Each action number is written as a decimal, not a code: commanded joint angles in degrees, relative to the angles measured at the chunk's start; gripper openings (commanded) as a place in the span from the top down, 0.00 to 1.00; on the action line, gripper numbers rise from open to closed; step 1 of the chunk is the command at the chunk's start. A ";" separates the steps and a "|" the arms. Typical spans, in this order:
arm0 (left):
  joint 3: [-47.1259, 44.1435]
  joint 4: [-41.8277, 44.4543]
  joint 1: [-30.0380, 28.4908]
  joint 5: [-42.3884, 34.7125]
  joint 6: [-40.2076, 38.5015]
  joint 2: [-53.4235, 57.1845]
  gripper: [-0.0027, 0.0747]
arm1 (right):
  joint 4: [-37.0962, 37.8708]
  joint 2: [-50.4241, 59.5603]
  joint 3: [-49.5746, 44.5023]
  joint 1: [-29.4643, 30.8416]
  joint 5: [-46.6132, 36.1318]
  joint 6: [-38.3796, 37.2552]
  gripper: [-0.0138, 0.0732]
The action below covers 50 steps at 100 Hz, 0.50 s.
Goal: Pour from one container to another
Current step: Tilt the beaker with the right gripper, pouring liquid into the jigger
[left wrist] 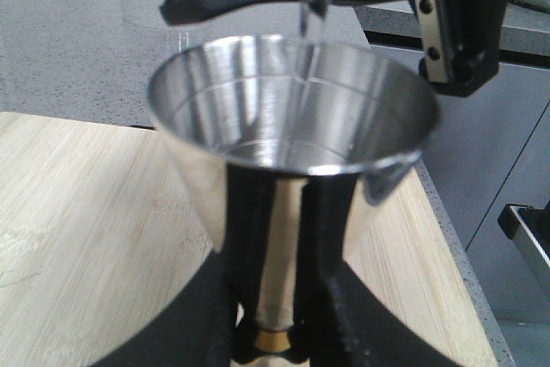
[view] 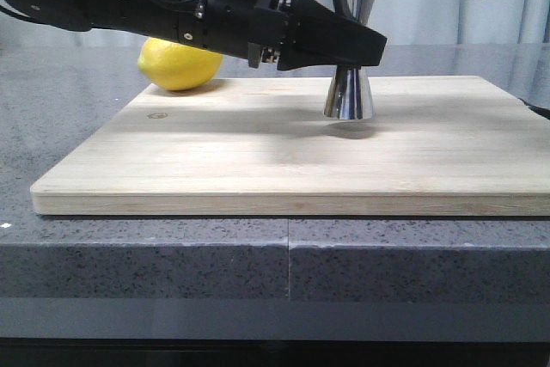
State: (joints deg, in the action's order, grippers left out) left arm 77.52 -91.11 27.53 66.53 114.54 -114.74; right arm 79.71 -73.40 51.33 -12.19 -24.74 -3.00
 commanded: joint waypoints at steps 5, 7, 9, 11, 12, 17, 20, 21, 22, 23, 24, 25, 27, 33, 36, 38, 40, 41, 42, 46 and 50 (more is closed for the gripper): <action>1.77 -4.00 0.40 3.36 -0.48 3.97 0.99 | -1.03 1.98 2.26 -0.09 -1.23 0.13 0.50; 1.77 -4.00 0.40 3.36 -0.48 3.97 0.99 | -0.70 1.98 2.26 -0.09 -1.23 0.13 0.50; 1.77 -4.00 0.40 3.36 -0.48 3.97 0.99 | -0.56 1.98 2.26 -0.09 -1.23 0.13 0.50; 1.77 -4.00 0.40 3.36 -0.48 3.97 0.99 | -0.38 1.98 2.26 -0.09 -1.23 0.13 0.50; 1.77 -4.00 0.40 3.36 -0.48 3.97 0.99 | -0.32 1.98 2.26 -0.09 -1.23 0.13 0.50; 1.77 -4.00 0.40 3.36 -0.48 3.97 0.99 | -0.24 1.98 2.26 -0.09 -1.23 0.13 0.50; 1.77 -4.00 0.40 3.36 -0.48 3.97 0.99 | -0.24 1.98 2.26 -0.09 -1.23 0.13 0.50; 1.77 -4.00 0.40 3.36 -0.48 3.97 0.99 | -0.24 1.98 2.26 -0.09 -1.23 0.13 0.50; 1.77 -4.00 0.40 3.36 -0.48 3.97 0.99 | -0.24 1.98 2.26 -0.09 -1.23 0.13 0.50; 1.77 -4.00 0.40 3.36 -0.48 3.97 0.99 | -0.24 1.98 2.26 -0.09 -1.23 0.13 0.50; 1.77 -4.00 0.40 3.36 -0.48 3.97 0.99 | -0.24 1.98 2.26 -0.09 -1.23 0.13 0.50; 1.77 -4.00 0.40 3.36 -0.48 3.97 0.99 | -0.24 1.98 2.26 -0.09 -1.23 0.13 0.50; 1.77 -4.00 0.40 3.36 -0.48 3.97 0.99 | -0.24 1.98 2.26 -0.09 -1.23 0.13 0.50; 1.77 -4.00 0.40 3.36 -0.48 3.97 0.99 | -0.10 1.98 2.50 -0.09 -1.10 0.13 0.50; 1.77 -4.00 0.40 3.36 -0.48 3.97 0.99 | -0.03 1.98 2.71 -0.09 -1.01 0.13 0.50; 1.77 -4.00 0.40 3.36 -0.48 3.97 0.99 | -0.03 1.98 2.86 -0.09 -1.01 0.13 0.50; 1.77 -4.00 0.40 3.36 -0.48 3.97 0.99 | -0.03 1.98 2.99 -0.09 -1.01 0.13 0.50; 1.77 -4.00 0.40 3.36 -0.48 3.97 0.99 | -0.03 1.98 3.14 -0.09 -0.98 0.13 0.50; 1.77 -4.00 0.40 3.36 -0.48 3.97 0.99 | -0.03 1.98 3.25 -0.09 -0.85 0.13 0.50; 1.77 -4.00 0.40 3.36 -0.48 3.97 0.99 | -0.03 1.98 3.39 -0.09 -0.70 0.13 0.50; 1.77 -4.00 0.40 3.36 -0.48 3.97 0.99 | 0.16 1.98 3.48 -0.09 -0.70 0.13 0.50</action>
State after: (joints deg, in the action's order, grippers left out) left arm 77.52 -91.09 27.53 66.53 114.54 -114.74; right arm 81.26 -73.40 52.33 -12.19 -24.74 -3.00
